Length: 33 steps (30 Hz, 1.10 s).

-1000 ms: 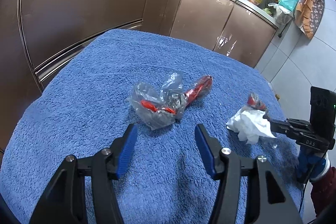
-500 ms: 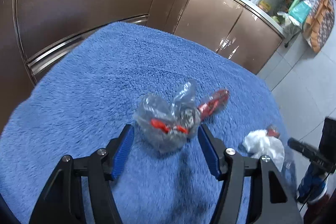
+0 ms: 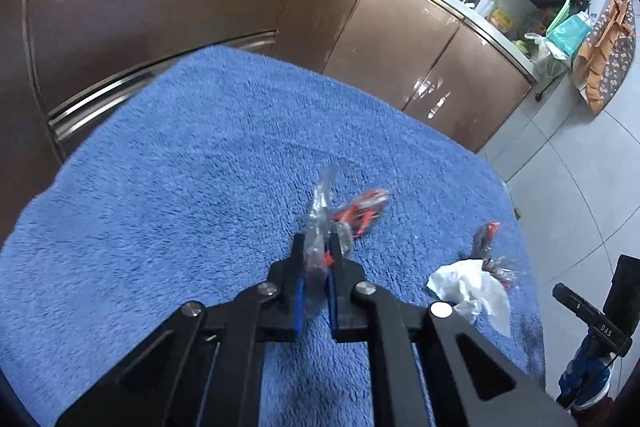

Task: Collect trash
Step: 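Grasp the clear red-trimmed bag with the left tool while the right holds its bag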

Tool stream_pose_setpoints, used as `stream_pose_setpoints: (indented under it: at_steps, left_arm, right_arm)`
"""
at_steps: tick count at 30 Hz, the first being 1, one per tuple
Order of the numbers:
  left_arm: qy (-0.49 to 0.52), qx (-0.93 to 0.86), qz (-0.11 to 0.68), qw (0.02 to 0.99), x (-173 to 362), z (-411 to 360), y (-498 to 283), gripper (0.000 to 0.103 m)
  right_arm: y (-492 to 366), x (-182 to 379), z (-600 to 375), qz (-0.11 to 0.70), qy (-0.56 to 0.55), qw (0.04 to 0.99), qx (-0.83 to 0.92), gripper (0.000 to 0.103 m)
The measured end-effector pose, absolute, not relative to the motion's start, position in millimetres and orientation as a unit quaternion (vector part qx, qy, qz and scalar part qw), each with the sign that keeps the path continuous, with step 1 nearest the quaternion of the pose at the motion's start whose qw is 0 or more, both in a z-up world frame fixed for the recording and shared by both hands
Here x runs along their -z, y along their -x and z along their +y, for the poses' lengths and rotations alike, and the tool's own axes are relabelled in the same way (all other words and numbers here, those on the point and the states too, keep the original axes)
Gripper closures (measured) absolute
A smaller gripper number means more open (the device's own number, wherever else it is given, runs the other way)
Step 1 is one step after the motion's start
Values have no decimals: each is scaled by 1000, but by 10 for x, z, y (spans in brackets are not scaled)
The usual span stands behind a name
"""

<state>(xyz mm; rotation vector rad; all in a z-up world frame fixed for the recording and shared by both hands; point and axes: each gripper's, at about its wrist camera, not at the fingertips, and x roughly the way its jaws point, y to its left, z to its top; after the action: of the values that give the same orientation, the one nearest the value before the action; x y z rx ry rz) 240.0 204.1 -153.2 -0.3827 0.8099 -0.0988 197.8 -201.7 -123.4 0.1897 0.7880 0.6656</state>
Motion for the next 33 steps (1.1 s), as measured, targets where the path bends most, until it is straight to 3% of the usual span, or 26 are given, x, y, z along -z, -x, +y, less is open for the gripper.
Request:
stream_pose_setpoints:
  at_steps: [8,10,16,23,28,33]
  left_arm:
    - [192,41,377,905,1406,2123,-2153,96]
    - [199,39,375,905,1409,2155,-2097,96]
    - [209,32,366,906,1291,2254,-1849,96]
    - [188,22,361,913,1019,2550,-1318,96]
    - [170,21,351,921,877,2675,-989,96]
    - [171,35,327,929,738,2684,-675,96]
  right_arm:
    - [-1967,1212,-1917,380,-84,863,-322,93]
    - [-2030,1208,-1849,379,-71,866,-319,75]
    - [-2280,1127,-1556,357,-12,878,-319,50]
    - [-2559,1434,-1041,400,68,850,-335,49]
    - [-2523,1572,-809,429,93,840,-318,95]
    - [-2319,1394,-805,425,100,850,-293,98]
